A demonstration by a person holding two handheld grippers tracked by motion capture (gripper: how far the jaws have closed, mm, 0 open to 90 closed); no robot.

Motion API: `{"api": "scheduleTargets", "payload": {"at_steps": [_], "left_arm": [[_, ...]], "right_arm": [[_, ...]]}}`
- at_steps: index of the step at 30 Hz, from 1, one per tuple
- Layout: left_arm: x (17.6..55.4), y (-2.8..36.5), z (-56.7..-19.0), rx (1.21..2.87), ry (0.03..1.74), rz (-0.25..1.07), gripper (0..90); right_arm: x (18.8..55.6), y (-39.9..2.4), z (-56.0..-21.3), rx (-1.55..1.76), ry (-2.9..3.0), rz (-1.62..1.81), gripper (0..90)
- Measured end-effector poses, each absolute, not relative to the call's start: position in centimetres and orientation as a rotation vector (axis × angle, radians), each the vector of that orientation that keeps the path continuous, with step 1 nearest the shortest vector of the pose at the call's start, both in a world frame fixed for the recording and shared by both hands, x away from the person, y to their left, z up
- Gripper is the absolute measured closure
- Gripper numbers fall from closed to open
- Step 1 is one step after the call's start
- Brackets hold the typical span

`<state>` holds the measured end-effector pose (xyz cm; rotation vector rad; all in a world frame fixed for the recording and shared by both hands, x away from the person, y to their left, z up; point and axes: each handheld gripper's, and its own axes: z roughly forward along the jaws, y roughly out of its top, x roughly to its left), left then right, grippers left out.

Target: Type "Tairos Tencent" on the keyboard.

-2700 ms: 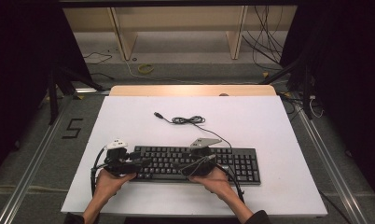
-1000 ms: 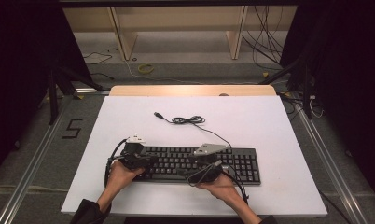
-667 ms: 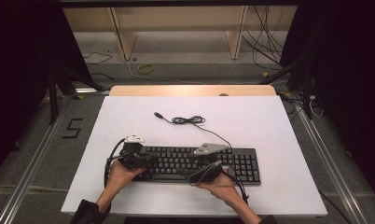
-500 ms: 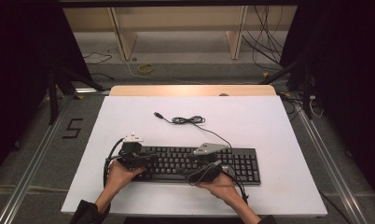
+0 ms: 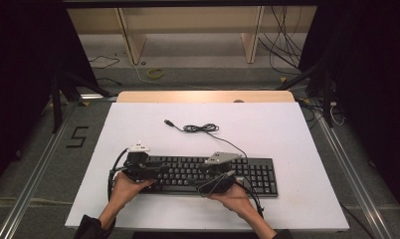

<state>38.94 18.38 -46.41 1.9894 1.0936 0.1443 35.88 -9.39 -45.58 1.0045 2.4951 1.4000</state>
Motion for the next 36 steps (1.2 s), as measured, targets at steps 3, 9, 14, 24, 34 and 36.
{"api": "scheduleTargets", "payload": {"at_steps": [3, 9, 14, 24, 34, 36], "left_arm": [[38.9, 18.6, -46.3, 1.979, 1.098, 0.139, 54.2], [38.6, 18.8, -46.2, 1.969, 1.099, 0.143, 47.6], [38.2, 18.9, -46.0, 1.96, 1.098, 0.151, 44.9], [37.6, 19.2, -45.6, 1.912, 1.077, 0.164, 39.1], [37.1, 19.4, -45.6, 1.886, 1.056, 0.151, 35.2], [36.9, 19.4, -45.6, 1.885, 1.045, 0.153, 34.3]], "right_arm": [[36.0, -9.4, -45.6, 1.005, 2.496, 1.401, 38.1], [36.1, -9.2, -45.6, 0.999, 2.496, 1.403, 42.7], [36.2, -9.0, -45.6, 0.997, 2.505, 1.396, 48.2], [36.5, -8.2, -45.9, 1.006, 2.532, 1.36, 63.2], [36.6, -7.3, -46.4, 0.983, 2.563, 1.332, 77.0], [36.6, -7.2, -46.5, 0.98, 2.566, 1.327, 79.3]]}}
